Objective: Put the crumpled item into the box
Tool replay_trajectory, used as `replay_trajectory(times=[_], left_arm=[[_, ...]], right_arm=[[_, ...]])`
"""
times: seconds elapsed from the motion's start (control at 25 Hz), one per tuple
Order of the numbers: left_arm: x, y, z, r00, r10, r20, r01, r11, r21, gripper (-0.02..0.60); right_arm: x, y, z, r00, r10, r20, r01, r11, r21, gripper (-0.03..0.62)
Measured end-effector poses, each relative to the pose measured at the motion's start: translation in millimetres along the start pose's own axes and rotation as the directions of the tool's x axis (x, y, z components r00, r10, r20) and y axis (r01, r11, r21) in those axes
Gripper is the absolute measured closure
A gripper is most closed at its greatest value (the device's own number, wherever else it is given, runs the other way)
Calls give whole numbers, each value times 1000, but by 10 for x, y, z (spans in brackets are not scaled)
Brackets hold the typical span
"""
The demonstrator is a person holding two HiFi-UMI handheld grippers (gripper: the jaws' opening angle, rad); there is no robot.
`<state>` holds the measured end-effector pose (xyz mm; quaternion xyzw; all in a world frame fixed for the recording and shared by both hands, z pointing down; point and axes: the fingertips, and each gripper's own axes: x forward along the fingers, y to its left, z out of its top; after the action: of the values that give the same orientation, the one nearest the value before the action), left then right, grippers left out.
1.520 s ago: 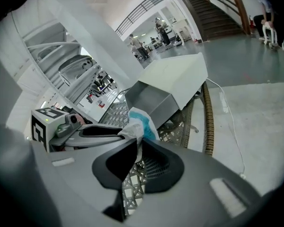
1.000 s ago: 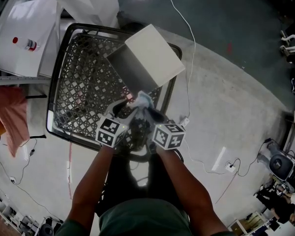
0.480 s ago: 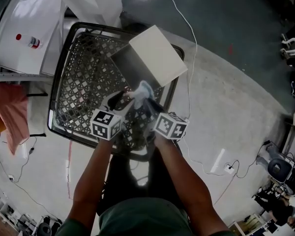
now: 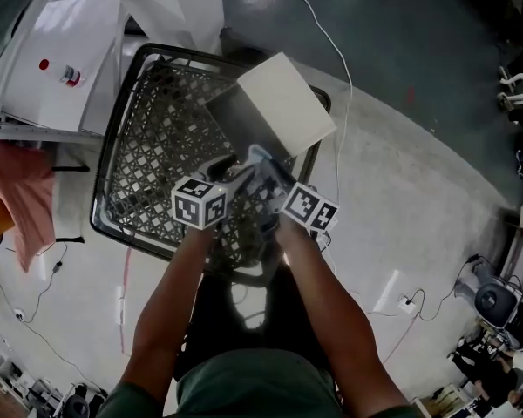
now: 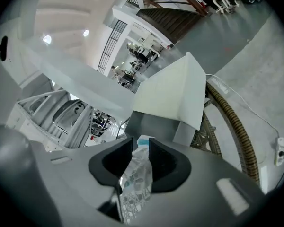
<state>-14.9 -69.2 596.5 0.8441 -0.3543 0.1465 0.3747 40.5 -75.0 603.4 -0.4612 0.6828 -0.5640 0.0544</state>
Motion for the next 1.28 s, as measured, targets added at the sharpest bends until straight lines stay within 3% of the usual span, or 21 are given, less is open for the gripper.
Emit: replay_trajectory(times=[0.48, 0.68, 1.0, 1.12, 1.28], left_arm=[[3, 40, 486, 994, 21, 109, -15, 998, -54, 362], [-88, -47, 783, 990, 20, 141, -17, 1000, -26, 367], [-716, -659, 1605, 970, -66, 233, 33, 989, 144, 396], [-1079, -905, 1930, 954, -106, 280, 43, 974, 223, 427], [-1574, -1292, 2275, 927, -159, 341, 47, 948, 314, 464]], right_arm=[[-1, 239, 338, 998, 19, 56, -18, 1000, -20, 499], [-78, 384, 525, 997, 27, 78, -24, 999, -40, 508], [-487, 1271, 992, 979, 119, 165, -93, 983, -158, 555], [-691, 1753, 1128, 962, 189, 196, -140, 961, -240, 589], [-1071, 2423, 1281, 931, 287, 227, -192, 911, -366, 589]])
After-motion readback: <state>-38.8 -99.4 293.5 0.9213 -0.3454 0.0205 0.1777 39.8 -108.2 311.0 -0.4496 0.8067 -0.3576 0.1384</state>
